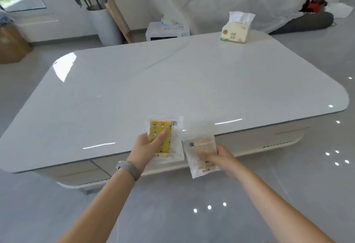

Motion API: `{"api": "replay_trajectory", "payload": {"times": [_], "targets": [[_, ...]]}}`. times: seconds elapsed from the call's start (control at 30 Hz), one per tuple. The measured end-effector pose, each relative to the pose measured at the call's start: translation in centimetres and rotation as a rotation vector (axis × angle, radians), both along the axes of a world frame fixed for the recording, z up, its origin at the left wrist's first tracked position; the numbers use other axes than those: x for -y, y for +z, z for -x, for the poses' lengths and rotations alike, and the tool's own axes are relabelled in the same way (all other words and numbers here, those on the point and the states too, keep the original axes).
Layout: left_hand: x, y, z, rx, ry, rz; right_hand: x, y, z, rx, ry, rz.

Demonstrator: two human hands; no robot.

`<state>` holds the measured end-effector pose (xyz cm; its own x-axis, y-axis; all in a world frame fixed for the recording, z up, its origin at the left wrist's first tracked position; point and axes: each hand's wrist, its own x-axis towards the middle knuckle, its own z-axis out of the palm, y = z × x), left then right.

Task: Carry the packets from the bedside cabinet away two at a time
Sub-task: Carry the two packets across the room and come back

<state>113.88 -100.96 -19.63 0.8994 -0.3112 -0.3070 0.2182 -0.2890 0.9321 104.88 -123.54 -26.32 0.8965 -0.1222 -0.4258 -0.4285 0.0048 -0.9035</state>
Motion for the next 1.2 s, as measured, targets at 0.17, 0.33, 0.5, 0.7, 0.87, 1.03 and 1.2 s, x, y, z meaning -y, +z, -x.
{"api": "replay_trajectory", "payload": {"times": [0.17, 0.33, 0.5, 0.7, 0.87, 1.03, 1.2], "targets": [[-2.8, -2.8, 1.6, 0.024, 0.124, 0.117, -0.8, -7.0, -2.7, 0.086, 0.467, 0.66], [-4.0, -2.0, 2.6, 0.009, 0.195, 0.142, -2.6, -9.6, -2.6, 0.075, 0.4, 0.839], [-3.5, -2.3, 2.1, 0.07, 0.175, 0.059, -3.0, -10.5, -3.0, 0.051, 0.385, 0.786], [-3.8, -2.3, 2.3, 0.132, 0.165, 0.056, -3.0, -10.1, -1.9, 0.122, 0.374, 0.761], [-4.5, -2.3, 3.6, 0.11, 0.189, 0.146, -3.3, -9.3, 2.5, 0.092, 0.487, 0.745], [-5.1, -2.4, 4.3, 0.184, 0.081, 0.068, -3.1, -7.9, 7.1, 0.005, 0.65, 0.73], [-6.1, -2.8, 4.2, 0.184, 0.0, -0.027, -2.7, -1.4, 9.1, -0.026, 0.743, 0.558]]}}
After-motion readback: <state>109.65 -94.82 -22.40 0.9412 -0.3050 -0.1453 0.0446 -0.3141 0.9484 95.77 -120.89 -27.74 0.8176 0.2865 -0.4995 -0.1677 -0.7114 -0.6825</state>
